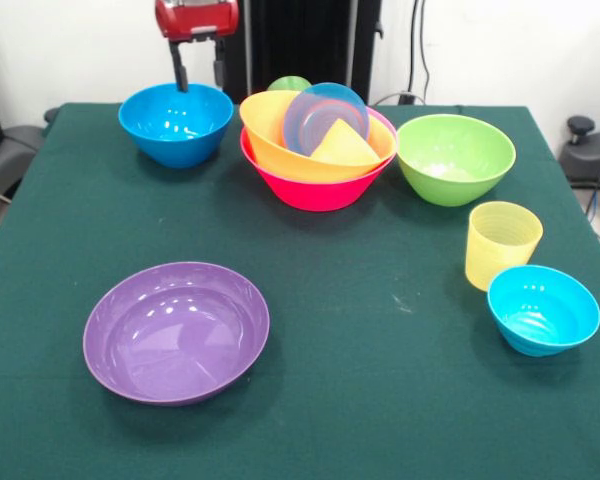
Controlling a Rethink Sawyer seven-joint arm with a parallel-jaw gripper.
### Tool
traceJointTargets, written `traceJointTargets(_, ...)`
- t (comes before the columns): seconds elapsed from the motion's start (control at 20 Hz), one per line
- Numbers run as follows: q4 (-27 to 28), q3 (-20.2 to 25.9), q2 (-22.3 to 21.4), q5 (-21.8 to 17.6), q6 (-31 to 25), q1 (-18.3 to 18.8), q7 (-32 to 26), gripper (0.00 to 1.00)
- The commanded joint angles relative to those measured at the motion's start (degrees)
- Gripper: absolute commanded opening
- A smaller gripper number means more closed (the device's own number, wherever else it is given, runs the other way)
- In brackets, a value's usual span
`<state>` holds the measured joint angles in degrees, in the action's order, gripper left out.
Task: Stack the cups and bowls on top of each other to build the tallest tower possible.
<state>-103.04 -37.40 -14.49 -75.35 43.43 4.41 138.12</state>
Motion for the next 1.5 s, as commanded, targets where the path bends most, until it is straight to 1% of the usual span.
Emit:
traceJointTargets(0.05,0.5,10.0,3.9,3.1,-1.3,0.5,-16.0,1.0)
traceJointTargets(0.25,0.2,9.4,4.4,2.9,-1.0,0.4,-17.0,1.0)
traceJointTargets(0.75,-0.8,8.6,5.5,5.8,-1.4,-0.6,-19.6,1.0)
traceJointTargets(1.05,-0.7,8.2,7.5,8.5,0.3,0.2,-23.1,1.0)
traceJointTargets(1.3,0.4,7.5,11.2,13.1,2.6,1.1,-28.2,1.0)
traceJointTargets(1.5,1.0,6.8,12.9,15.2,3.8,0.8,-29.6,1.0)
